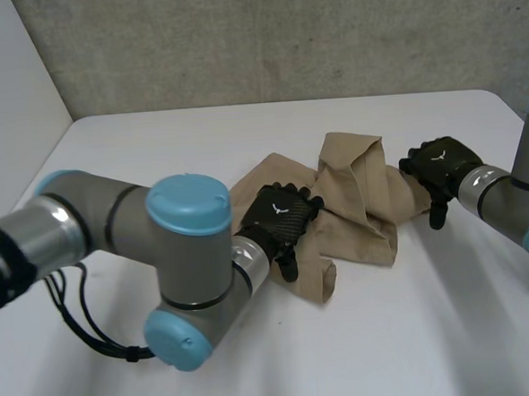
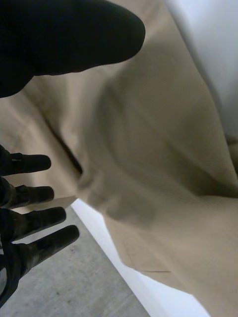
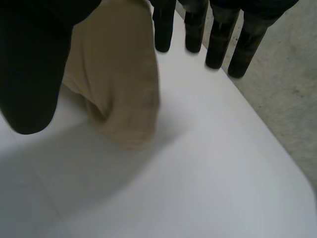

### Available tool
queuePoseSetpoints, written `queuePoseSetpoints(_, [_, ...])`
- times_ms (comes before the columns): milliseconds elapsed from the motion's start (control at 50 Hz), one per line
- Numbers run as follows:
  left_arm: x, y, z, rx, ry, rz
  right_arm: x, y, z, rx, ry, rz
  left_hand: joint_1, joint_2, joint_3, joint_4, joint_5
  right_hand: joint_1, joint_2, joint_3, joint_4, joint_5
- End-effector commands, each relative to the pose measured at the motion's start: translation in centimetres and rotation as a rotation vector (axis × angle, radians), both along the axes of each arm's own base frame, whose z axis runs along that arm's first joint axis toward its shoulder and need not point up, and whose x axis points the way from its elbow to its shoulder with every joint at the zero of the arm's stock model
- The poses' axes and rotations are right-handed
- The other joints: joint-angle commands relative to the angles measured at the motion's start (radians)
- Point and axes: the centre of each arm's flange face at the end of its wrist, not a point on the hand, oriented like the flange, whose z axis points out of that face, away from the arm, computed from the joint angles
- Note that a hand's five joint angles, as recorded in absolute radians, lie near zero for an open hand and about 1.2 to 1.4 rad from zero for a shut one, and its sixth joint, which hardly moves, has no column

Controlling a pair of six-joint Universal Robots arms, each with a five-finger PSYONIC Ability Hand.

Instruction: Fold the shorts.

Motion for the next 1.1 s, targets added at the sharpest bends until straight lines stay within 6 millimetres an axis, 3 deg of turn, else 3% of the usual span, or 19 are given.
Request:
queuePoseSetpoints(20, [-0.1, -1.7, -1.1, -0.029, -0.032, 0.127, 0.7, -0.2, 0.0, 0.017, -0.131, 0.0, 0.641, 0.648, 0.644, 0.652, 0.645, 1.14, 1.106, 1.12, 1.105, 1.099])
queuePoseSetpoints(40, [0.1, -2.0, -0.8, -0.043, -0.033, 0.158, 0.7, -0.2, 0.2, 0.014, -0.138, 0.005, 0.892, 0.899, 0.896, 0.903, 0.896, 1.142, 1.107, 1.122, 1.106, 1.101])
queuePoseSetpoints(100, [0.7, -2.6, -0.2, -0.068, -0.033, 0.221, 1.0, 0.1, 1.7, -0.017, -0.146, 0.027, 1.114, 1.121, 1.117, 1.125, 1.118, 1.142, 1.107, 1.122, 1.106, 1.101])
queuePoseSetpoints(220, [1.4, -3.8, 2.2, -0.137, -0.025, 0.275, 1.0, 2.2, 4.5, -0.016, -0.148, 0.045, 1.132, 1.139, 1.136, 1.144, 1.136, 1.142, 1.107, 1.122, 1.106, 1.101])
queuePoseSetpoints(260, [2.6, -5.7, 2.8, -0.17, -0.04, 0.314, 1.2, 3.2, 5.1, 0.009, -0.148, 0.055, 1.127, 1.133, 1.13, 1.138, 1.13, 1.142, 1.107, 1.122, 1.106, 1.101])
queuePoseSetpoints(340, [4.9, -9.4, 3.6, -0.244, -0.067, 0.389, 4.4, 7.5, 6.2, 0.066, -0.144, 0.165, 1.109, 1.116, 1.112, 1.12, 1.113, 1.142, 1.107, 1.122, 1.106, 1.101])
queuePoseSetpoints(360, [5.3, -10.2, 4.0, -0.265, -0.067, 0.405, 6.1, 9.5, 6.0, 0.088, -0.137, 0.227, 1.109, 1.116, 1.112, 1.12, 1.113, 1.142, 1.107, 1.122, 1.106, 1.101])
queuePoseSetpoints(440, [7.2, -13.4, 4.6, -0.347, -0.084, 0.47, 9.2, 13.8, 5.4, 0.136, -0.146, 0.338, 1.088, 1.095, 1.092, 1.1, 1.092, 1.142, 1.107, 1.122, 1.106, 1.101])
queuePoseSetpoints(540, [8.2, -16.2, 3.3, -0.4, -0.08, 0.511, 12.6, 17.7, 4.4, 0.157, -0.221, 0.428, 1.018, 1.025, 1.022, 1.029, 1.022, 1.142, 1.107, 1.122, 1.106, 1.101])
queuePoseSetpoints(620, [9.3, -17.1, 1.6, -0.379, -0.102, 0.537, 14.4, 18.6, 2.9, 0.11, -0.26, 0.413, 0.576, 0.583, 0.579, 0.587, 0.58, 1.142, 1.107, 1.122, 1.106, 1.101])
queuePoseSetpoints(640, [9.3, -16.9, 1.2, -0.365, -0.114, 0.534, 14.4, 18.4, 2.7, 0.096, -0.261, 0.392, 0.275, 0.282, 0.279, 0.286, 0.279, 1.142, 1.107, 1.122, 1.106, 1.101])
queuePoseSetpoints(660, [9.4, -16.8, 0.9, -0.356, -0.12, 0.534, 14.4, 18.2, 2.5, 0.08, -0.258, 0.368, 0.141, 0.148, 0.145, 0.153, 0.145, 1.091, 1.056, 1.071, 1.055, 1.05])
queuePoseSetpoints(680, [9.5, -16.6, 0.6, -0.343, -0.131, 0.532, 14.2, 17.7, 2.4, 0.057, -0.25, 0.323, 0.015, 0.022, 0.019, 0.026, 0.019, 0.727, 0.692, 0.707, 0.691, 0.686])
queuePoseSetpoints(740, [10.0, -15.2, 0.3, -0.284, -0.17, 0.522, 13.5, 17.1, 2.7, 0.031, -0.23, 0.24, -0.066, -0.059, -0.063, -0.055, -0.062, 0.114, 0.08, 0.094, 0.079, 0.073])
queuePoseSetpoints(840, [11.6, -12.5, 5.9, -0.291, -0.151, 0.533, 12.9, 17.7, 4.2, 0.037, -0.229, 0.238, -0.066, -0.059, -0.063, -0.055, -0.062, 0.098, 0.063, 0.078, 0.062, 0.057])
queuePoseSetpoints(900, [12.1, -11.2, 8.3, -0.309, -0.127, 0.537, 12.2, 18.3, 4.6, 0.073, -0.21, 0.249, -0.066, -0.059, -0.063, -0.055, -0.062, 0.11, 0.075, 0.089, 0.074, 0.069])
queuePoseSetpoints(940, [12.8, -9.8, 11.1, -0.338, -0.083, 0.549, 11.6, 18.3, 4.5, 0.098, -0.197, 0.239, -0.066, -0.059, -0.063, -0.055, -0.062, 0.113, 0.078, 0.092, 0.077, 0.072])
queuePoseSetpoints(1000, [13.3, -7.3, 13.2, -0.337, -0.037, 0.543, 10.5, 18.4, 4.7, 0.116, -0.184, 0.21, -0.066, -0.059, -0.063, -0.055, -0.062, 0.121, 0.087, 0.101, 0.086, 0.08])
queuePoseSetpoints(1100, [12.5, -3.3, 14.2, -0.289, 0.018, 0.469, 9.1, 18.6, 5.3, 0.114, -0.191, 0.176, -0.06, -0.053, -0.056, -0.048, -0.056, 0.124, 0.09, 0.104, 0.089, 0.083])
